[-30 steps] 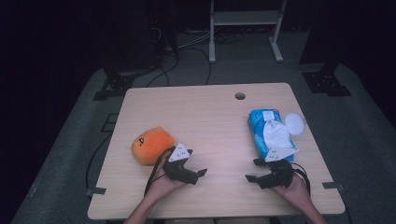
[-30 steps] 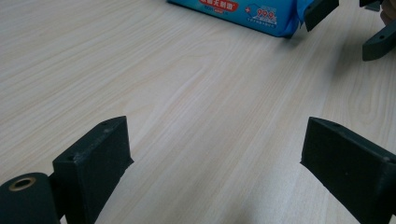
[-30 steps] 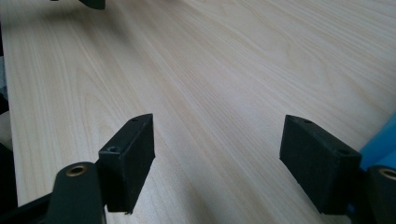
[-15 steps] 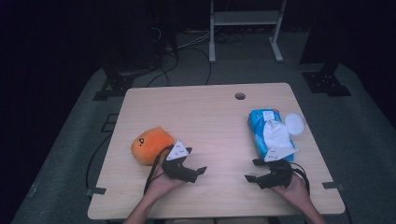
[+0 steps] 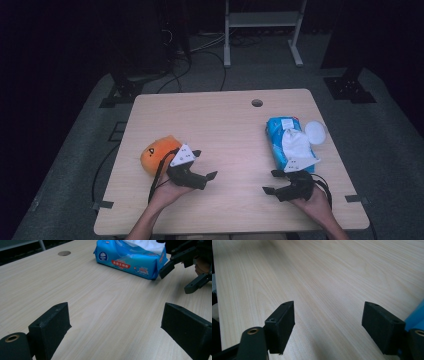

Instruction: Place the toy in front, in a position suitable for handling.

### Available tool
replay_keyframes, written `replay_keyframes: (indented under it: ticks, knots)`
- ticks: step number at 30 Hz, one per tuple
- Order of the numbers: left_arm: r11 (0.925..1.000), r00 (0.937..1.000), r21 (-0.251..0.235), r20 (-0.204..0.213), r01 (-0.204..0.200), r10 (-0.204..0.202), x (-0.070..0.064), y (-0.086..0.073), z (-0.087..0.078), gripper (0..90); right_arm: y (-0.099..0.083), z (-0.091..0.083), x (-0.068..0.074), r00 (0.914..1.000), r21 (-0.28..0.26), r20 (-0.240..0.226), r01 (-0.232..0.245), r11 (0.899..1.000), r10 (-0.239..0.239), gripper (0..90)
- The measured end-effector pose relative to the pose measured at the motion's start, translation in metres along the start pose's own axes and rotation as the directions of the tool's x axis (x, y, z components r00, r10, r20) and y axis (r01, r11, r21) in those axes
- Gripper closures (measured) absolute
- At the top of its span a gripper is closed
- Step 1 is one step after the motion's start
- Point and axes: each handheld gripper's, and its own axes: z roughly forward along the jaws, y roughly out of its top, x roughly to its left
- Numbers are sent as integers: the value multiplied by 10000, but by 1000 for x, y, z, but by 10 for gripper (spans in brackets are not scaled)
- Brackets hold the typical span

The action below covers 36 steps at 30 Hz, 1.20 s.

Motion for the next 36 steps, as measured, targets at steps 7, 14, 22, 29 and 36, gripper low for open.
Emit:
replay_keyframes:
  ticks: [7,14,22,29,36]
  knots:
    - [9996,9998,-238,-164,145,-149,8,3,-10,75,-1,0,0,10000,-10,-15,-39,10000,39,252]
    - [9997,9988,-256,-490,-43,30,21,9,-22,76,-2,1,-2,9999,45,24,-171,9998,171,252]
    - [9987,9943,-513,-1070,-33,-22,40,8,-42,75,-2,0,-3,9998,13,53,-199,9998,199,252]
    - [9977,9815,-629,-1875,264,-378,66,-2,-62,75,-2,0,-3,9998,26,72,-200,9998,200,252]
    - [9944,9707,-831,-2257,656,-829,88,-13,-78,76,-2,0,-2,9998,26,82,-199,9998,199,252]
